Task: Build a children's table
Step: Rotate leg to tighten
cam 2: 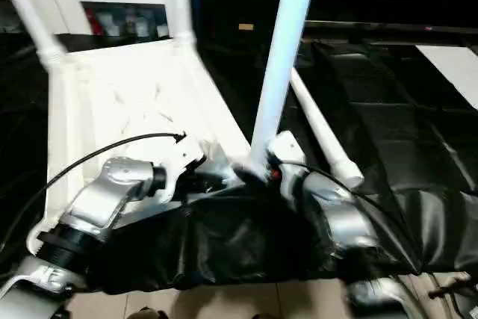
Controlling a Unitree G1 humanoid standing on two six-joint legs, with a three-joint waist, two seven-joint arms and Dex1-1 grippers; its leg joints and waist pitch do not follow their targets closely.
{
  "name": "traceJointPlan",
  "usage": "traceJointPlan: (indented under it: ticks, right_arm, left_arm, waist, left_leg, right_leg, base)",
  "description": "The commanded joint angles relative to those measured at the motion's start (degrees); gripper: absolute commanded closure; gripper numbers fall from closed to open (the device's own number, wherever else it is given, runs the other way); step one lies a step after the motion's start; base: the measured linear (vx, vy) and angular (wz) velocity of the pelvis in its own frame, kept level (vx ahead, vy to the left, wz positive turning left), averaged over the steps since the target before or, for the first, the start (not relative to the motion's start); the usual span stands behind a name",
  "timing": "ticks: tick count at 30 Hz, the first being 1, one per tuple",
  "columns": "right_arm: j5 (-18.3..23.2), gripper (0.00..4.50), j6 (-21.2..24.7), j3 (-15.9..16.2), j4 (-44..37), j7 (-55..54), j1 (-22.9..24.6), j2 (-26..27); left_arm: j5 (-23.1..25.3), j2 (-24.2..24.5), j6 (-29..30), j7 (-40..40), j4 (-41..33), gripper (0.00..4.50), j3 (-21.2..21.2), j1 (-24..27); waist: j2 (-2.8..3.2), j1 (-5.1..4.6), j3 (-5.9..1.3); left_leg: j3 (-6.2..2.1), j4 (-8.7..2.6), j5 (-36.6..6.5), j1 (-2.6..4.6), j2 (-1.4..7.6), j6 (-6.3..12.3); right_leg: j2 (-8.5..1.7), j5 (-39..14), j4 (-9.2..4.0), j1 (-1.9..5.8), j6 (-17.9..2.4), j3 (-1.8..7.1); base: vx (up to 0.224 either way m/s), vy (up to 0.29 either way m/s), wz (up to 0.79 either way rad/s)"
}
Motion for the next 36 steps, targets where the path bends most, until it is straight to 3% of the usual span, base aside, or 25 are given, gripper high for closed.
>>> traceJointPlan:
  ticks: [1,4,7,14,19,22,25,27,29,32,35,36]
  right_arm:
    - [1.7,0.64,0.8,4.9,-3.1,7.2,1.1,0.0]
    - [1.9,0.64,1.8,5.7,-4.0,10.3,1.5,-1.7]
    - [2.0,0.97,2.4,6.0,-4.5,11.8,1.6,-2.2]
    - [3.2,1.57,4.7,7.0,-7.4,14.4,2.5,-3.3]
    - [3.0,1.71,4.9,6.8,-7.4,13.2,3.1,-1.9]
    - [2.2,1.72,5.1,3.8,-3.4,4.7,1.6,2.5]
    - [0.5,1.73,4.4,2.1,0.2,-2.5,0.0,5.6]
    - [-2.5,1.74,3.5,0.2,6.1,-15.1,-2.7,10.5]
    - [-3.5,1.75,3.8,-0.6,8.4,-20.5,-3.8,12.7]
    - [-3.9,1.75,4.3,-1.5,9.9,-25.4,-4.6,15.9]
    - [-5.1,1.75,3.3,-1.5,10.8,-28.2,-5.2,17.9]
    - [-5.7,1.40,2.2,-1.2,11.0,-28.1,-5.3,18.0]
  left_arm:
    - [-1.3,-0.8,-2.2,-2.9,0.6,4.50,-2.1,-2.4]
    - [-1.8,0.4,-3.0,-5.7,1.8,4.50,-2.2,-3.0]
    - [-1.9,1.0,-3.3,-6.8,2.2,4.50,-2.4,-3.3]
    - [-2.2,2.3,-4.9,-9.8,4.5,4.50,-2.7,-4.0]
    - [-2.5,1.7,-4.9,-8.2,4.7,4.50,-2.0,-3.8]
    - [-2.4,-1.0,-3.3,-2.5,4.0,4.50,-0.6,-3.1]
    - [-2.0,-2.9,-3.2,0.6,3.5,4.50,-0.1,-2.4]
    - [-1.2,-6.6,-1.8,6.5,2.2,4.50,0.3,-0.9]
    - [-1.0,-8.4,-0.5,9.1,1.3,4.50,0.5,-0.3]
    - [-0.5,-10.6,0.1,11.8,-0.4,4.50,-0.2,0.5]
    - [-0.1,-12.3,0.8,13.3,-2.1,4.50,-1.3,1.2]
    - [-0.2,-12.4,0.9,13.1,-2.4,4.50,-1.6,1.3]
  waist:
    - [-0.13,-0.17,-3.42]
    - [-0.28,0.03,-3.35]
    - [-0.39,0.02,-3.34]
    - [-0.47,0.19,-3.51]
    - [-0.53,0.22,-3.47]
    - [-0.51,0.08,-3.23]
    - [-0.70,-0.49,-3.08]
    - [-0.62,-1.46,-2.86]
    - [-0.75,-2.22,-2.94]
    - [-0.73,-2.36,-2.86]
    - [-0.52,-2.51,-3.01]
    - [-0.54,-2.55,-3.10]
  left_leg:
    - [0.52,-3.34,-12.6,0.80,1.07,5.01]
    - [0.50,-3.47,-13.3,0.79,1.08,4.30]
    - [0.38,-3.53,-13.3,0.59,1.05,3.83]
    - [0.40,-3.32,-10.4,0.52,1.02,4.53]
    - [0.43,-3.34,-11.3,0.50,1.05,4.23]
    - [0.38,-3.57,-12.6,0.48,1.06,3.34]
    - [0.09,-3.90,-14.9,0.30,0.84,1.29]
    - [-0.20,-4.20,-16.8,0.02,0.82,-0.01]
    - [-0.45,-4.23,-17.7,0.01,0.57,-0.72]
    - [-0.13,-3.94,-18.6,0.58,0.52,0.59]
    - [-0.16,-4.12,-17.7,0.37,0.63,0.73]
    - [-0.17,-4.09,-17.6,0.24,0.70,0.79]
  right_leg:
    - [-2.05,-9.7,-3.91,2.56,-12.8,2.17]
    - [-2.13,-11.0,-3.93,2.57,-12.9,2.18]
    - [-2.29,-12.2,-3.94,2.69,-12.4,2.18]
    - [-2.26,-8.7,-3.46,2.82,-13.1,2.13]
    - [-2.37,-9.8,-3.56,2.83,-13.3,2.13]
    - [-2.48,-12.5,-3.82,2.66,-12.7,2.12]
    - [-2.66,-19.7,-4.47,2.74,-10.5,1.92]
    - [-2.68,-24.6,-4.89,2.54,-8.3,1.72]
    - [-2.64,-27.5,-5.23,2.61,-7.0,1.55]
    - [-2.46,-27.6,-5.83,1.83,-6.8,1.85]
    - [-2.23,-24.8,-5.46,1.94,-7.1,1.82]
    - [-2.31,-23.8,-5.34,2.03,-7.4,1.85]
  base:
    - [0.000,0.000,0.00]
    - [0.000,0.000,0.00]
    - [0.000,0.000,0.00]
    - [0.000,0.000,0.00]
    - [0.000,0.000,0.00]
    - [0.000,0.000,0.00]
    - [0.000,0.000,0.00]
    - [0.000,0.000,0.00]
    - [0.000,0.000,0.00]
    - [0.000,0.000,0.00]
    - [0.000,0.000,0.00]
    - [0.000,0.000,0.00]
